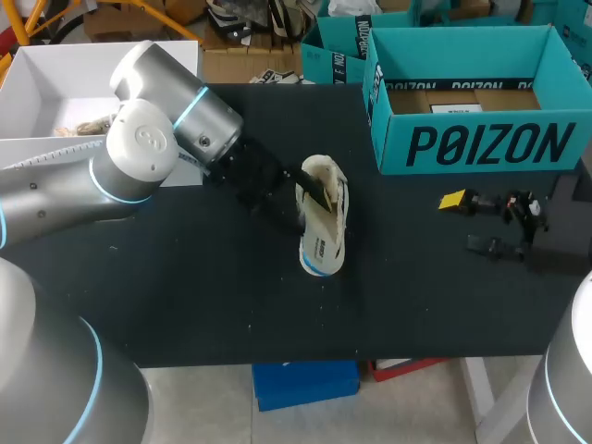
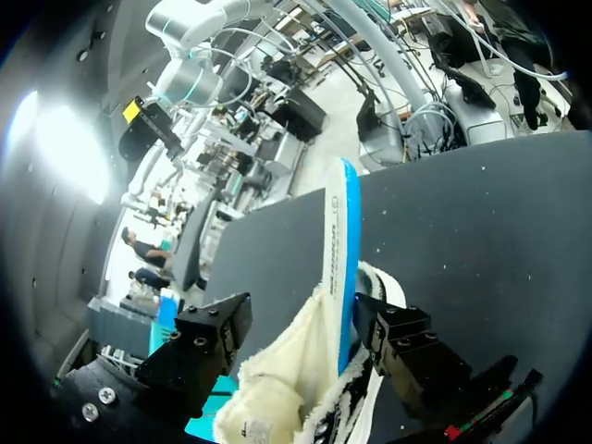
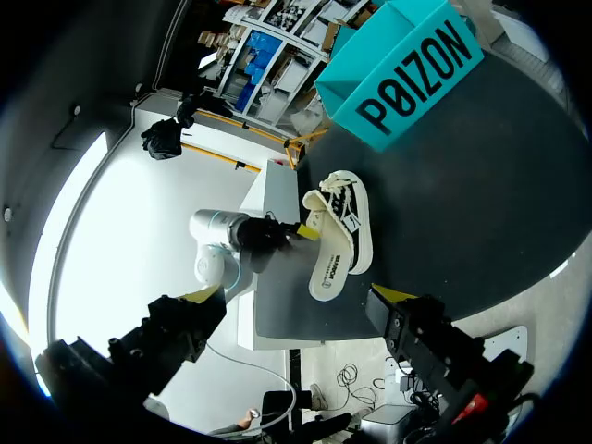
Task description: Take the shoe out of the shoebox, open the shoe tongue, remove and reinsert the insole, then place the shoe into the shoebox
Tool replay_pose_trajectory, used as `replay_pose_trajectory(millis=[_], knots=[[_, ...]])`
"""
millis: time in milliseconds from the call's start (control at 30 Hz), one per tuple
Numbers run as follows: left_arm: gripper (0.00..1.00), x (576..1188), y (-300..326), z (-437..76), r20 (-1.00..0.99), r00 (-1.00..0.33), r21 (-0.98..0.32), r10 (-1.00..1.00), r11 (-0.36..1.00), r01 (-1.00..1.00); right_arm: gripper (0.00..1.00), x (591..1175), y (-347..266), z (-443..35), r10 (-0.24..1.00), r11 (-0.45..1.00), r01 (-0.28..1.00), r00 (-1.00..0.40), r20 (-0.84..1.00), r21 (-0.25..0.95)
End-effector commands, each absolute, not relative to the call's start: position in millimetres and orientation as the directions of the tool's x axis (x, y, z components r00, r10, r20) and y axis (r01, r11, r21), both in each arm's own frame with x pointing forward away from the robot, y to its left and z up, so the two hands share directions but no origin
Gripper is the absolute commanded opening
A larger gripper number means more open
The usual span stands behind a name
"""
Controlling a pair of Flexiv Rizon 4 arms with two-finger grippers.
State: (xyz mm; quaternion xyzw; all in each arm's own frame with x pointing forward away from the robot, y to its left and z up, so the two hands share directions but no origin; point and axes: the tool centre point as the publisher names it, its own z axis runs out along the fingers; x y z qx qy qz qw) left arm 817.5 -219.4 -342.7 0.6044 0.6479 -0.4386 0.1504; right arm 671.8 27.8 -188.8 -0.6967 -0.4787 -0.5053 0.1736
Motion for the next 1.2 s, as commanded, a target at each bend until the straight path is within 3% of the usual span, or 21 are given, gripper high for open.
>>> replay_pose_trajectory(millis=[33, 133, 167, 233, 400, 533, 567, 600, 633, 1200], knots=[[0.79, 809.5, -218.7, -339.3, -0.72, -0.214, -0.384, 0.66, -0.122, 0.915, 1.0, 671.8, 27.9, -188.6, 0.492, -0.482, 0.842, 0.032, 0.87, 0.241], [0.67, 805.0, -218.6, -341.6, -0.713, -0.209, -0.389, 0.67, -0.129, 0.912, 1.0, 671.8, 27.9, -188.6, 0.492, -0.482, 0.842, 0.032, 0.87, 0.241], [0.55, 803.6, -218.5, -342.9, -0.709, -0.209, -0.392, 0.673, -0.131, 0.91, 1.0, 671.8, 27.9, -188.6, 0.492, -0.482, 0.842, 0.032, 0.87, 0.241], [0.44, 800.4, -218.2, -345.8, -0.7, -0.206, -0.399, 0.683, -0.136, 0.907, 1.0, 671.8, 27.9, -188.6, 0.492, -0.482, 0.842, 0.032, 0.87, 0.241], [0.4, 797.2, -213.9, -350.4, -0.678, -0.198, -0.405, 0.708, -0.135, 0.905, 1.0, 671.8, 27.9, -188.6, 0.492, -0.482, 0.842, 0.032, 0.87, 0.241], [0.26, 796.0, -212.3, -351.7, -0.667, -0.196, -0.412, 0.719, -0.137, 0.901, 1.0, 671.8, 27.9, -188.6, 0.492, -0.482, 0.842, 0.032, 0.87, 0.241], [0.18, 795.7, -212.4, -352.2, -0.665, -0.194, -0.414, 0.722, -0.14, 0.9, 1.0, 671.8, 27.9, -188.6, 0.492, -0.482, 0.842, 0.032, 0.87, 0.241], [0.03, 795.3, -212.8, -352.7, -0.663, -0.19, -0.415, 0.724, -0.144, 0.898, 1.0, 671.8, 27.9, -188.6, 0.492, -0.482, 0.842, 0.032, 0.87, 0.241], [0.0, 794.8, -213.4, -353.2, -0.661, -0.187, -0.417, 0.726, -0.149, 0.896, 1.0, 671.8, 27.9, -188.6, 0.492, -0.482, 0.842, 0.032, 0.87, 0.241], [0.0, 806.1, -213.5, -358.6, -0.639, -0.153, -0.363, 0.753, -0.121, 0.924, 1.0, 671.8, 27.9, -188.6, 0.492, -0.482, 0.842, 0.032, 0.87, 0.241]])
